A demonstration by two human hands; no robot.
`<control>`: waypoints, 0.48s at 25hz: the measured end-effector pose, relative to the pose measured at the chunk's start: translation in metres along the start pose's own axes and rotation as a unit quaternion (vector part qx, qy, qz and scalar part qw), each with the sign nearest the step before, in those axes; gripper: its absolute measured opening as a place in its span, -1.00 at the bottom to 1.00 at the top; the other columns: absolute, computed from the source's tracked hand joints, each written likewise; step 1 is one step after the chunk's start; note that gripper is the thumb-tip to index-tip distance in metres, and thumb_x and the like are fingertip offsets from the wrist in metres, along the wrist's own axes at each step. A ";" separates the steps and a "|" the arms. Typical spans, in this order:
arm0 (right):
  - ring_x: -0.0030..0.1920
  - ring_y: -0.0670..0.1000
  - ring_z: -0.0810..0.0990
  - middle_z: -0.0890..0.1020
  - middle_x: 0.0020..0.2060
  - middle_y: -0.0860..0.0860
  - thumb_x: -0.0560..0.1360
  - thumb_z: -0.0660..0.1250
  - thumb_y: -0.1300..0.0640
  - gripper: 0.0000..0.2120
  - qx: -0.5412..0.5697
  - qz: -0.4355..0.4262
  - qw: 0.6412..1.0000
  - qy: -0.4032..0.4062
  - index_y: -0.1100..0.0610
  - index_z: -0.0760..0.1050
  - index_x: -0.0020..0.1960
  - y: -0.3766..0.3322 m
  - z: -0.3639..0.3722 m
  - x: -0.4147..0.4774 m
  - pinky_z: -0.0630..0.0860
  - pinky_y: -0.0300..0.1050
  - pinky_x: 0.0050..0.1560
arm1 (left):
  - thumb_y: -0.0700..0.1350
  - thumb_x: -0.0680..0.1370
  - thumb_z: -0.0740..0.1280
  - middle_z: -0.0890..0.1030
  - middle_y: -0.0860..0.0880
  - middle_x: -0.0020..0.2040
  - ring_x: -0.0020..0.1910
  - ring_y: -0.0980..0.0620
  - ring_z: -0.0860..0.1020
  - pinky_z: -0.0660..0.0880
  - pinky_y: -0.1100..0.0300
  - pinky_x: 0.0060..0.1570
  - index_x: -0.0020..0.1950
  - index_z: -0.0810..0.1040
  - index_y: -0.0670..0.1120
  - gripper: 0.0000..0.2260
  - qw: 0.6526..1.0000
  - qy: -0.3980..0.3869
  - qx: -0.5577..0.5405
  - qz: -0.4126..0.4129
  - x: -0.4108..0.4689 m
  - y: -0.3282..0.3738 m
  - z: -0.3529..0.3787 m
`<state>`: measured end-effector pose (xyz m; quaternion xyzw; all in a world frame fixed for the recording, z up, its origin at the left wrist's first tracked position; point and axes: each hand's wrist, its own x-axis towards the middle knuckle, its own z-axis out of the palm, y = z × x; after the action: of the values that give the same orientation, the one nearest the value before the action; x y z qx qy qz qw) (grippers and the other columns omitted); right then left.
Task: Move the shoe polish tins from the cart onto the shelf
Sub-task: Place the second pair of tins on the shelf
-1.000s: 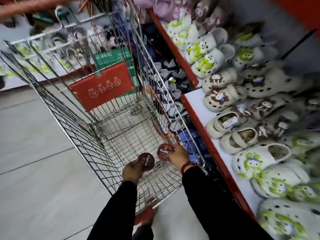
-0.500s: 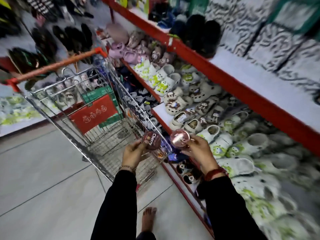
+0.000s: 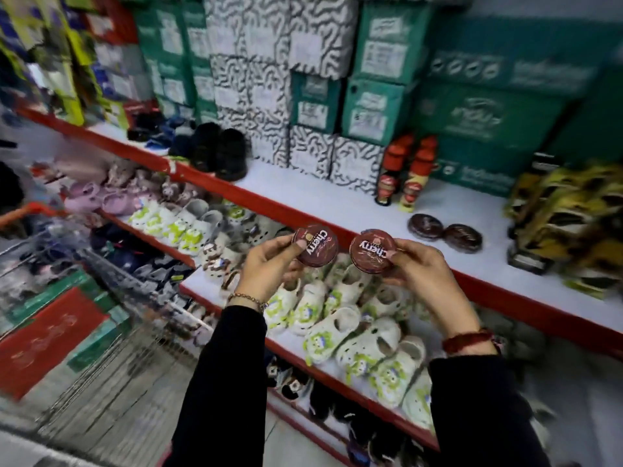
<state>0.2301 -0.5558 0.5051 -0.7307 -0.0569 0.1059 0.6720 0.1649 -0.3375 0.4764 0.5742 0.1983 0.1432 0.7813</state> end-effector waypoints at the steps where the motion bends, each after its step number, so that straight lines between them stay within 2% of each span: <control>1: -0.23 -0.06 0.67 0.66 -0.05 0.11 0.58 0.23 0.33 -0.74 -0.016 -0.012 0.999 0.029 0.18 0.54 0.22 -0.003 -0.018 0.001 0.64 -0.31 -0.31 | -0.24 0.52 0.41 0.67 0.04 -0.40 -0.57 0.23 0.54 0.56 0.35 -0.50 0.05 0.61 -0.17 -0.88 1.000 -0.020 0.013 0.008 0.007 0.002 0.018; 3: -0.08 0.01 0.66 0.66 0.04 0.13 0.57 0.28 0.26 -0.70 -0.069 -0.025 0.992 0.099 0.15 0.54 0.28 -0.005 -0.049 0.005 0.68 -0.12 -0.08 | -0.22 0.49 0.45 0.67 -0.04 -0.25 -0.51 0.22 0.59 0.58 0.34 -0.46 0.08 0.61 -0.19 -0.82 0.998 -0.044 0.047 0.021 0.020 0.006 0.051; 5: 0.03 0.08 0.67 0.67 0.07 0.15 0.55 0.32 0.20 -0.68 -0.126 -0.037 0.977 0.166 0.14 0.55 0.29 -0.007 -0.075 0.011 0.62 0.06 0.14 | -0.15 0.46 0.48 0.69 -0.11 -0.11 -0.38 0.13 0.67 0.64 0.23 -0.33 0.05 0.64 -0.14 -0.81 0.989 -0.060 0.127 0.047 0.033 0.008 0.085; 7: 0.05 0.12 0.68 0.69 0.02 0.17 0.53 0.35 0.18 -0.75 -0.161 -0.045 0.962 0.216 0.13 0.57 0.20 -0.009 -0.093 0.018 0.59 0.09 0.19 | -0.08 0.45 0.49 0.72 -0.12 -0.04 -0.19 -0.01 0.70 0.66 0.11 -0.06 0.11 0.67 -0.11 -0.74 0.965 -0.065 0.236 0.097 0.047 0.009 0.116; 8: 0.05 0.14 0.68 0.70 0.00 0.18 0.52 0.35 0.18 -0.79 -0.173 -0.042 0.956 0.235 0.10 0.58 0.15 -0.010 -0.099 0.023 0.59 0.09 0.18 | -0.05 0.45 0.48 0.73 -0.10 -0.03 -0.10 -0.03 0.69 0.63 0.11 0.03 0.13 0.68 -0.08 -0.72 0.947 -0.064 0.290 0.123 0.053 0.009 0.129; 10: 0.04 0.14 0.69 0.72 -0.01 0.18 0.52 0.36 0.15 -0.82 -0.197 -0.021 0.948 0.248 0.10 0.61 0.11 -0.007 -0.108 0.032 0.60 0.07 0.17 | -0.01 0.46 0.45 0.73 -0.07 0.00 0.02 -0.03 0.68 0.57 0.16 0.09 0.14 0.67 -0.04 -0.72 0.914 -0.066 0.371 0.149 0.061 0.009 0.147; 12: 0.08 0.13 0.69 0.73 0.04 0.17 0.51 0.37 0.13 -0.79 -0.230 0.009 0.941 0.248 0.13 0.65 0.11 -0.002 -0.115 0.040 0.58 0.01 0.19 | -0.01 0.48 0.42 0.73 -0.08 0.06 0.10 -0.08 0.66 0.54 0.15 0.13 0.13 0.68 -0.01 -0.75 0.885 -0.076 0.438 0.137 0.070 0.007 0.159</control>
<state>0.2956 -0.6586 0.5129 -0.8687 0.0956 -0.0888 0.4778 0.3015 -0.4372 0.5144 0.8885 0.1003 0.1035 0.4356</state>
